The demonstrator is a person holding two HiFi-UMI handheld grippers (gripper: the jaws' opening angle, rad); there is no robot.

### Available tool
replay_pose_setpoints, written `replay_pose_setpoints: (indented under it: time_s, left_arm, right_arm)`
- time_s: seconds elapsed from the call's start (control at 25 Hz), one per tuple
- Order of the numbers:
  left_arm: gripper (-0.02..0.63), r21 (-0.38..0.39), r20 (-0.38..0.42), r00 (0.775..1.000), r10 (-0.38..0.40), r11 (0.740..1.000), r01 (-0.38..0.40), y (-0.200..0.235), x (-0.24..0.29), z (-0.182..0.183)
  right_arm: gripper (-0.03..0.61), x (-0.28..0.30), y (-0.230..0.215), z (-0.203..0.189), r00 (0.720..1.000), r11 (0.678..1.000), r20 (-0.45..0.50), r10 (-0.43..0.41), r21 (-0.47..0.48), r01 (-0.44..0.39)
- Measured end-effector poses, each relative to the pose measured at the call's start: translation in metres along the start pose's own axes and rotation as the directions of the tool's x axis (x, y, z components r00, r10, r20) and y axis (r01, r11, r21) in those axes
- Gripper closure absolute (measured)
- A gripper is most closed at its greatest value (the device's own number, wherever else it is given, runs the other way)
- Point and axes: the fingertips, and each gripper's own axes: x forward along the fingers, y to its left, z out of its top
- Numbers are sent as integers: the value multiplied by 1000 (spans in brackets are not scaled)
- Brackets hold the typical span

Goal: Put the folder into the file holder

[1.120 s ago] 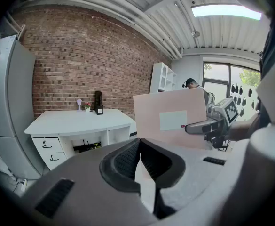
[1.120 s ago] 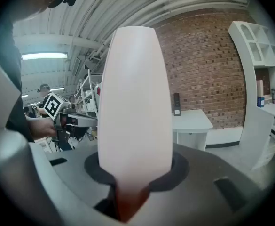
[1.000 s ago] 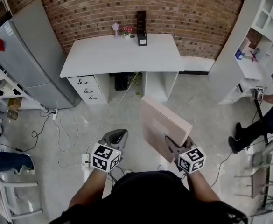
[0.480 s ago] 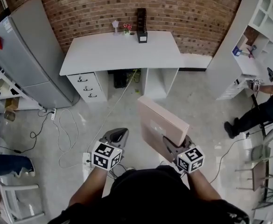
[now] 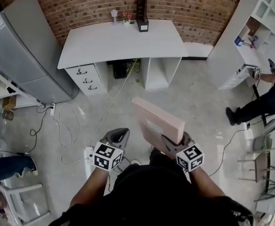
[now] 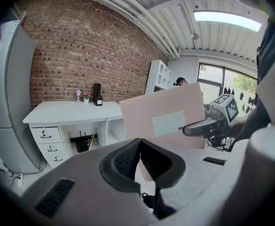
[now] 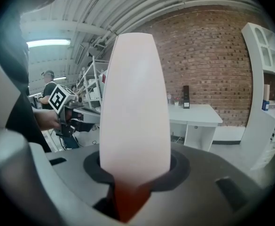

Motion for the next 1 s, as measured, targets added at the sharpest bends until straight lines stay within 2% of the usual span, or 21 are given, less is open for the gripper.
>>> replay_pose_setpoints:
  time_s: [0.2,0.44,0.76,0.88,1.0]
  left_arm:
    - [609,-20,12,1000,5,1000,-5,18,24,15]
    - [609,-16,-23,999,38,999,-38,51,70,32]
    - [609,14,45,993,107,994,-107,108,149,134]
    - [609,8,30,993,113,994,-113,115,180,145]
    - [609,0,7,993,120,993,-120,119,211,150]
  right_arm:
    - [416,22,-20,10,1000,1000,10,26,1,-26]
    - [416,68,-80,29,999,999,25,35,35,-36]
    - [416,124,-188,108,995,998,84,59,-8,-58]
    - [416,136,-225,130,993,998,107,58,-16,-57]
    - [413,150,-260,132,993,998,105,49,25,-52]
